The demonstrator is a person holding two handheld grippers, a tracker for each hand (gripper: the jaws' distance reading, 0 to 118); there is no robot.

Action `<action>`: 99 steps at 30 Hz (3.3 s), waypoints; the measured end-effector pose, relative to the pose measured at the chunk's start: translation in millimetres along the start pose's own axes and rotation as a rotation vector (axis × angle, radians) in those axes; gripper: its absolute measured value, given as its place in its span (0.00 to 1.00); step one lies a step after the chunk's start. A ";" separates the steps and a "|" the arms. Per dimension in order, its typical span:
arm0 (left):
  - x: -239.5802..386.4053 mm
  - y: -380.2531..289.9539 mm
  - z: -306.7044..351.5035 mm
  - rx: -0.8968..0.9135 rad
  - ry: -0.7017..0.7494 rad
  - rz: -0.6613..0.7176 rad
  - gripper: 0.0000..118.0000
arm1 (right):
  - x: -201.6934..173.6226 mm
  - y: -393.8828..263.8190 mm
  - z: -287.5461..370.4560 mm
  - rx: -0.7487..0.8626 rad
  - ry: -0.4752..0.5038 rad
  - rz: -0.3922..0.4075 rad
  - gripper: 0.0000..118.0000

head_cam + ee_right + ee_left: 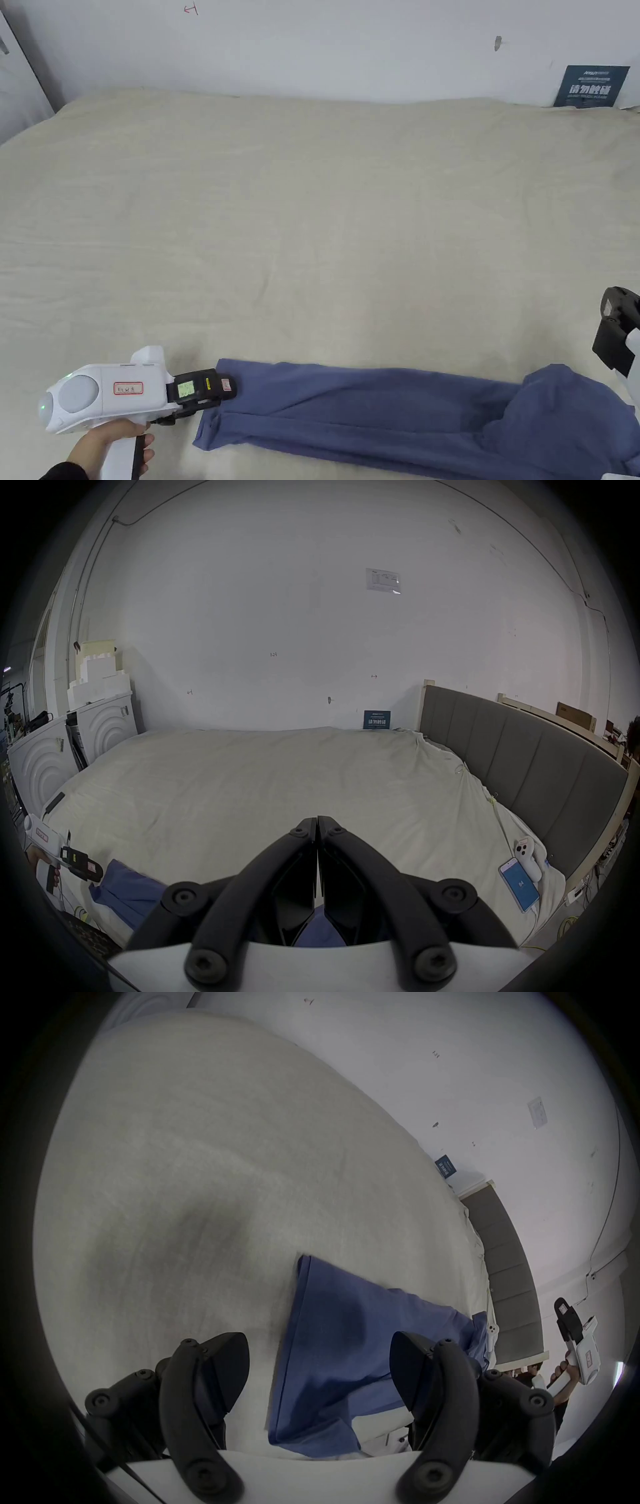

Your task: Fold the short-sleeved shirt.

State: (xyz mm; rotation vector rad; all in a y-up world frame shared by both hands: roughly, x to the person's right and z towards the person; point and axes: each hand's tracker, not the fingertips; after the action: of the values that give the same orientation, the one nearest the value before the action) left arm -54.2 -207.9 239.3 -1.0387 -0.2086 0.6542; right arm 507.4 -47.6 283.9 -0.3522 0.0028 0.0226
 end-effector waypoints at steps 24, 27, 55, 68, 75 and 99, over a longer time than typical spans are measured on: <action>22.7 4.6 -9.9 0.073 0.046 -0.165 0.05 | 30.6 -1.7 8.5 -0.013 -0.040 -0.059 0.00; 17.3 16.1 10.3 0.083 0.030 -0.134 0.04 | 32.6 0.9 10.0 -0.005 -0.043 -0.068 0.00; 226.4 -28.9 -3.4 0.033 0.138 -0.382 0.03 | 47.2 0.6 35.1 0.036 -0.001 -0.107 0.00; 278.9 -75.6 -144.0 -0.181 0.151 -0.433 0.04 | 69.4 -8.4 48.2 0.027 -0.047 -0.123 0.00; 278.5 -79.5 -155.1 -0.180 0.158 -0.414 0.50 | 73.2 -10.6 48.7 0.018 -0.054 -0.129 0.00; 198.7 -57.1 -31.4 0.326 0.182 -0.467 0.00 | 57.2 8.7 53.5 0.050 -0.025 -0.117 0.00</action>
State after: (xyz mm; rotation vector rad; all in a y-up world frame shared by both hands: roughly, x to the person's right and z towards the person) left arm 140.7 -132.3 244.2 -0.6938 -0.1704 0.1596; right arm 564.3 -19.8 330.7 -0.3016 -0.0420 -0.0891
